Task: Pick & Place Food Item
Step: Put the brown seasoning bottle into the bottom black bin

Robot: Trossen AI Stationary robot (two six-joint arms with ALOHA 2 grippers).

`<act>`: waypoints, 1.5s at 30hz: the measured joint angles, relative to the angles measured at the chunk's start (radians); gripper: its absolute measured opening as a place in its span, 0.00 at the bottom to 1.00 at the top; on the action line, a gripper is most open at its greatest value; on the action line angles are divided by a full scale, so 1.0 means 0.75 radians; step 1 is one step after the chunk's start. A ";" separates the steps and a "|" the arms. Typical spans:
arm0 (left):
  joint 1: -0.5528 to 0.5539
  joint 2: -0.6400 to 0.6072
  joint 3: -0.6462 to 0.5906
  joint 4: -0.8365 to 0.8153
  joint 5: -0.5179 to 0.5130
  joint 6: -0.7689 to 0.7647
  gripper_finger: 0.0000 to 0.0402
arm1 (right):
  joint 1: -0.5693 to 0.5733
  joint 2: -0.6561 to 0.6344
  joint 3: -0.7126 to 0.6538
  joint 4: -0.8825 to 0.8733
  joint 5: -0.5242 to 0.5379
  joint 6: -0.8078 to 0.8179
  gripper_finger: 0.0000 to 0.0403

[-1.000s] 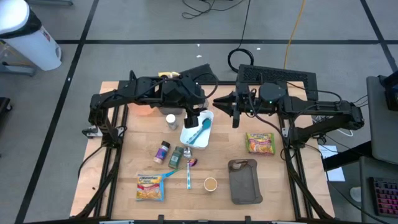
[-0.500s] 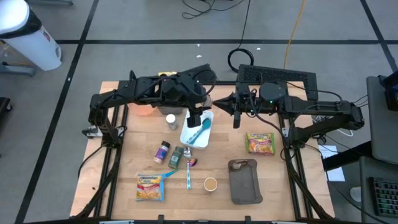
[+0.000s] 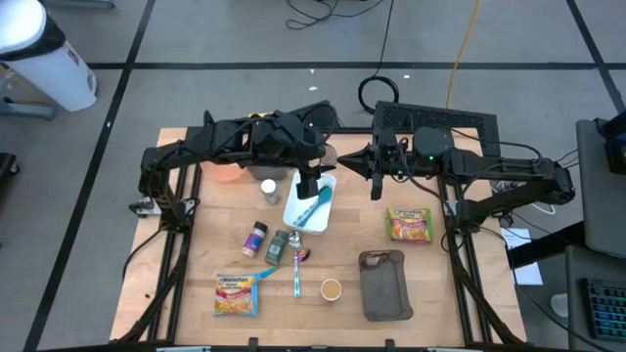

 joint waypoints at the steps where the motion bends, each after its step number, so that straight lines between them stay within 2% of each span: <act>1: 0.000 0.000 0.000 0.012 0.000 0.000 0.50 | 0.000 0.000 0.001 0.003 0.000 0.000 0.00; 9: 0.011 -0.002 0.000 0.028 0.023 -0.011 0.50 | 0.000 0.002 0.001 0.005 -0.002 0.000 0.00; 22: 0.010 0.003 0.001 0.186 0.084 -0.016 0.50 | 0.003 0.036 -0.003 0.066 -0.041 0.004 0.00; 27: 0.012 0.003 0.001 0.165 0.059 -0.005 0.50 | 0.002 0.056 -0.004 0.052 -0.058 0.006 0.00; 32: 0.011 -0.014 0.001 0.073 -0.055 0.066 0.50 | 0.002 0.040 -0.002 0.041 -0.108 -0.003 0.00; 35: 0.011 -0.037 0.001 0.017 -0.077 0.095 0.50 | 0.001 0.038 -0.002 0.014 -0.110 -0.003 0.00; 40: 0.010 -0.072 0.002 -0.125 -0.118 0.149 0.50 | -0.025 0.037 -0.002 0.010 -0.121 0.101 0.06; 45: -0.003 -0.074 0.001 -0.228 -0.153 0.212 0.50 | -0.108 0.039 -0.002 0.015 -0.201 0.314 0.21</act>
